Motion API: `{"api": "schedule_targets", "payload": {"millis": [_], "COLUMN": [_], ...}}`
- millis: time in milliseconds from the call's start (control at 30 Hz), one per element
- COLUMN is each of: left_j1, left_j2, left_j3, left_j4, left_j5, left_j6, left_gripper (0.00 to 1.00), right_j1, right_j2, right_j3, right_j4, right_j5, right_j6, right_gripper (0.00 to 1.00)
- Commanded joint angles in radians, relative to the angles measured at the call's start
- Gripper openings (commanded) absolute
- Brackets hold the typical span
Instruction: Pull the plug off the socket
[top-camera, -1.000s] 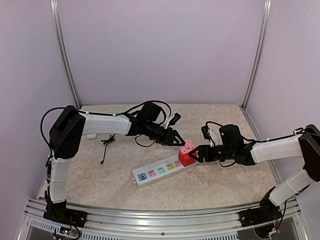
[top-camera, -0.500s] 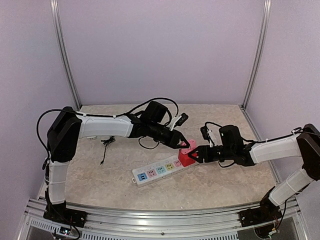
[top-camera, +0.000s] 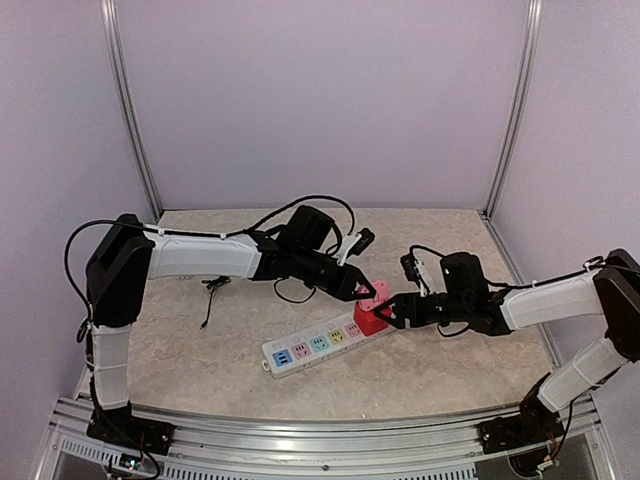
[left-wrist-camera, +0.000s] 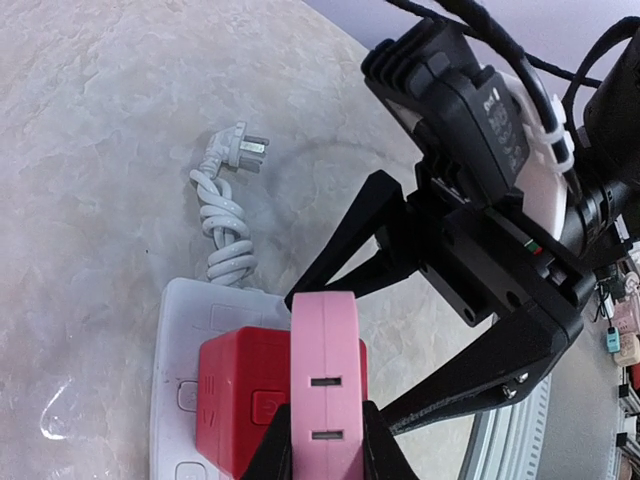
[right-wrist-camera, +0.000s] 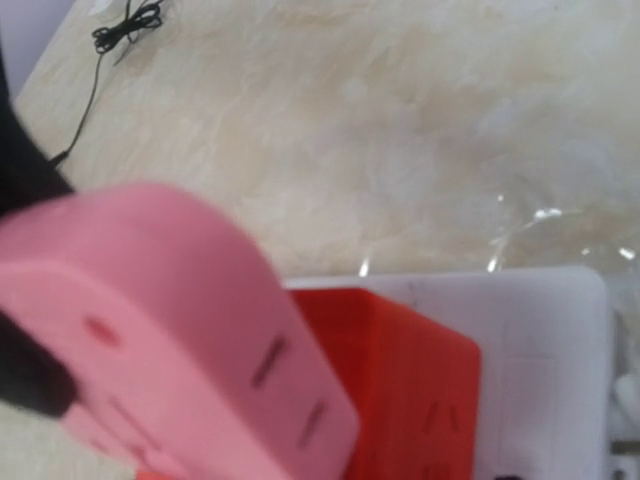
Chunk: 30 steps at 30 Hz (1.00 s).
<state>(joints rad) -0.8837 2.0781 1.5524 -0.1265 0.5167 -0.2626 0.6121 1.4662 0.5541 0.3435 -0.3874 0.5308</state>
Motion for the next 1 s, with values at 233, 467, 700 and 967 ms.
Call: {"api": "schedule_targets", "payload": {"millis": [233,467,700,967], "left_j1": [-0.036,-0.035,-0.034,-0.034], "left_j2": [-0.081,-0.084,-0.088,-0.095], "left_j3": [-0.066,-0.054,-0.055,-0.059], "left_j4": [-0.002,-0.034,-0.038,-0.036], "left_j5": [-0.065,-0.068,-0.055,-0.052], "left_j6": [0.008,0.017,0.011,0.008], "left_gripper": [0.00,0.00,0.00,0.00], "right_j1": [0.059,0.164,0.239,0.261], "right_j2": [-0.241,-0.196,-0.117,-0.019], "right_j3": [-0.145,-0.222,-0.205,-0.150], "right_j4": [0.085,0.197,0.272,0.291], "right_j5": [0.143,0.316,0.420,0.472], "right_j6": [-0.186,-0.270,-0.318,-0.327], "right_gripper": [0.82,0.83,0.85,0.87]}}
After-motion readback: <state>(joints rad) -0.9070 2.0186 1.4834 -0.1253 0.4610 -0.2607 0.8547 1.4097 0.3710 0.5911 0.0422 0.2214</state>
